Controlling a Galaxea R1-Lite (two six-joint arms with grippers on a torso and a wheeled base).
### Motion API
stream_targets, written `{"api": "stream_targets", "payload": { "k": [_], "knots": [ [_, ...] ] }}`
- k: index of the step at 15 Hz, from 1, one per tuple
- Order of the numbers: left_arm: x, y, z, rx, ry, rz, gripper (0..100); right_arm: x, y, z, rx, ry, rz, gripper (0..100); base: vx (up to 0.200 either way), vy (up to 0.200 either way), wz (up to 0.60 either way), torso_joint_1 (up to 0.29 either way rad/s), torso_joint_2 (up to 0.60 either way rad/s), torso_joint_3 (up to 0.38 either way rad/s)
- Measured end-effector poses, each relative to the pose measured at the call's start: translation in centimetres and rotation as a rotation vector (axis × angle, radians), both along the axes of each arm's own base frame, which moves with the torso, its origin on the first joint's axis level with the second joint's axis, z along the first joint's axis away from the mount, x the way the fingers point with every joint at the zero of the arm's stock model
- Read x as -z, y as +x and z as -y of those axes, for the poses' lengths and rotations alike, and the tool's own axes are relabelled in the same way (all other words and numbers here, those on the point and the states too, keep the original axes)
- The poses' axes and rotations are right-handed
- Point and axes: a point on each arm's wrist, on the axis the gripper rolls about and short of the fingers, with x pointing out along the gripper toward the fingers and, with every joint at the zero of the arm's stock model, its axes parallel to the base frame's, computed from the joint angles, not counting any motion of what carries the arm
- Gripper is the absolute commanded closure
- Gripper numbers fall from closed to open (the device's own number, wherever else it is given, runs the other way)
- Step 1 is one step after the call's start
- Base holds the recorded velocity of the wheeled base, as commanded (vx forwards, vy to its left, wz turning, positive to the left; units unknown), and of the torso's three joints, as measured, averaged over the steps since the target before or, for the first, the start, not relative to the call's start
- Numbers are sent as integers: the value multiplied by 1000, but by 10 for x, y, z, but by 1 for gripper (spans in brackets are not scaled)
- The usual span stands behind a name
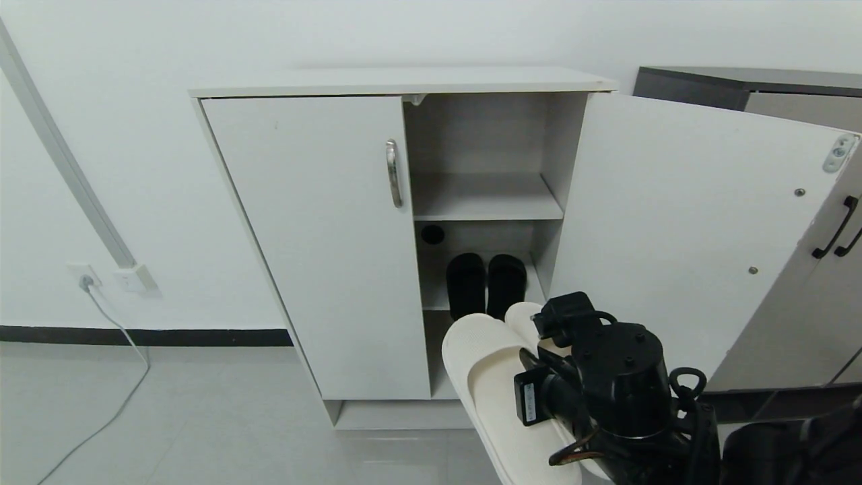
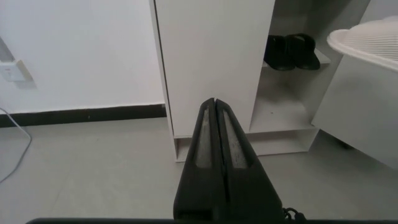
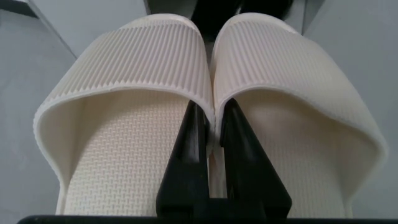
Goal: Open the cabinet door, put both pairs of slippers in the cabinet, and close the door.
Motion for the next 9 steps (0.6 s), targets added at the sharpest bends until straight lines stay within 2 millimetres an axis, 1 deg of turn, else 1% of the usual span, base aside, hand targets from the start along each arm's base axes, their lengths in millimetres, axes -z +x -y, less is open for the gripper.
{"api": "stream_targets", "payload": {
  "k": [2, 4, 7, 9],
  "knots": [
    [0, 0, 0, 0, 0, 0, 100, -11, 11, -16, 31, -7, 7, 100, 0, 0, 0, 0, 0, 0],
    [0, 0, 0, 0, 0, 0, 100, -31, 24, -33, 92, -17, 6, 100, 0, 0, 0, 0, 0, 0],
    [0, 0, 0, 0, 0, 0, 100, -76, 40, -55, 205, 21, 47, 100, 0, 0, 0, 0, 0, 0],
    [0, 0, 0, -1, 0, 0, 100, -102, 48, -63, 274, 45, 93, 100, 0, 0, 0, 0, 0, 0]
  ]
}}
